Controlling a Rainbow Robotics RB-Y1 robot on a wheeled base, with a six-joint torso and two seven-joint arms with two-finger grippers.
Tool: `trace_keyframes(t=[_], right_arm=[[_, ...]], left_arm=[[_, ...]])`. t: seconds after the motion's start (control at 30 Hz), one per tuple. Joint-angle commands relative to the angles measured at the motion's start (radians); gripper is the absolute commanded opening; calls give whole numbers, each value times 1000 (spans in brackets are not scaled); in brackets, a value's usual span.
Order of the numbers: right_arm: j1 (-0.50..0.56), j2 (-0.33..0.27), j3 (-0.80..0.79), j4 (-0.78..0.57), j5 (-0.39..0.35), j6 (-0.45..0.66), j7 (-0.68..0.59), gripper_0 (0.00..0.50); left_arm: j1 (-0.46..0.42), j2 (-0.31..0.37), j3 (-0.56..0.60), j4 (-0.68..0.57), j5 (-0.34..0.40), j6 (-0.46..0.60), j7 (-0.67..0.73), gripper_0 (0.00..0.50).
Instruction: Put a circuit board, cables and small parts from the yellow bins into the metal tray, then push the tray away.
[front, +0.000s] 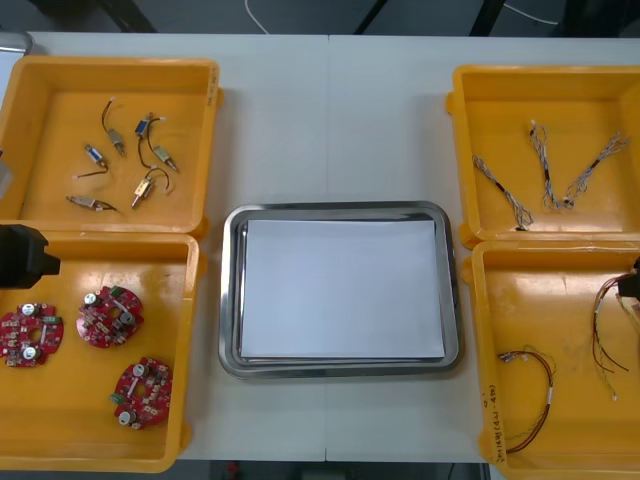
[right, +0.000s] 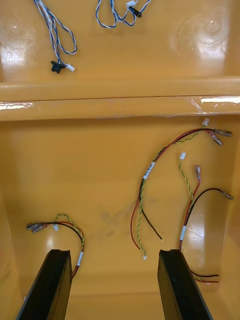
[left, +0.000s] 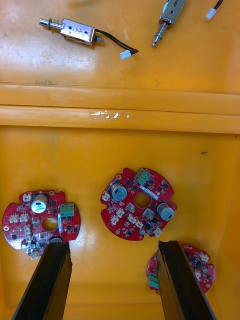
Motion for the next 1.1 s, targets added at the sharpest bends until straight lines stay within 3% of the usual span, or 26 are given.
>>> trace_keyframes(t=[0.03, 1.1], right_arm=[[16, -4, -28, -6, 2, 4, -16, 500], [16, -4, -28, -6, 2, 4, -16, 500]], left_arm=[[18, -3, 13, -8, -3, 6, 16, 500], [18, -3, 13, -8, -3, 6, 16, 500]])
